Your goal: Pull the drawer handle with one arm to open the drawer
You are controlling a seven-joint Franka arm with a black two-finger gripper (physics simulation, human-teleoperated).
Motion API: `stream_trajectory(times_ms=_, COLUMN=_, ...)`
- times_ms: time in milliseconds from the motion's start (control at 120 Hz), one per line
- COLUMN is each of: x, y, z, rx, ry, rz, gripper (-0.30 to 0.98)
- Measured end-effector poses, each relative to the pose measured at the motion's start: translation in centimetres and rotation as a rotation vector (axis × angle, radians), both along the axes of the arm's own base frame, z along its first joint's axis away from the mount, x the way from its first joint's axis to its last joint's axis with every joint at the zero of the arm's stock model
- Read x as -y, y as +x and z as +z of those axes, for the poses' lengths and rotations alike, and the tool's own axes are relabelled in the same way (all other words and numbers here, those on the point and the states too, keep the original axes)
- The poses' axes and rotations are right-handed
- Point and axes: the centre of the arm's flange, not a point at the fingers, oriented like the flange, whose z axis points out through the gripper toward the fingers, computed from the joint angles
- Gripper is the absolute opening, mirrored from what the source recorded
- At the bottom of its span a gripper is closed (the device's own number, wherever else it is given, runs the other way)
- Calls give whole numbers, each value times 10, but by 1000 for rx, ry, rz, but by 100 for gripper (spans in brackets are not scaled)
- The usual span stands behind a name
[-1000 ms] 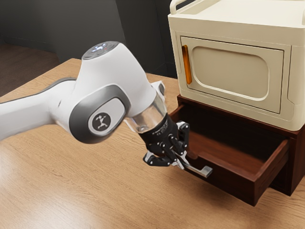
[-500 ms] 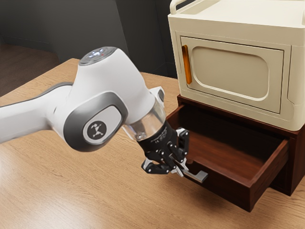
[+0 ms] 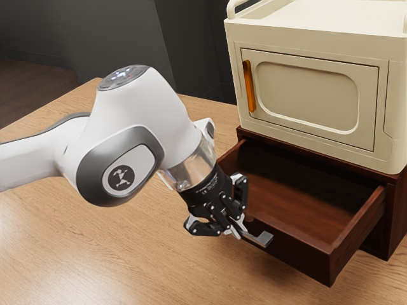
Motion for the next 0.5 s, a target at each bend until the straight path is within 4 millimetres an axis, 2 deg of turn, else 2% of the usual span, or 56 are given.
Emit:
stream_trajectory(times_ms=167, x=-2, y=-3, z=7, rx=14, ry=-6, rz=3, gripper=14)
stream_trajectory(times_ms=250, x=-7, y=-4, z=26, rx=28, ry=-11, rz=8, gripper=29)
stream_trajectory(times_ms=300, x=-14, y=8, z=47, rx=27, ry=-11, rz=21, gripper=38)
stream_trajectory(times_ms=358, x=-15, y=32, z=68, rx=15, ry=-3, rz=31, gripper=45)
stream_trajectory(times_ms=433, x=-15, y=57, z=76, rx=-22, ry=15, rz=35, gripper=52)
stream_trajectory(times_ms=500, x=-16, y=65, z=71, rx=-66, ry=30, rz=35, gripper=57)
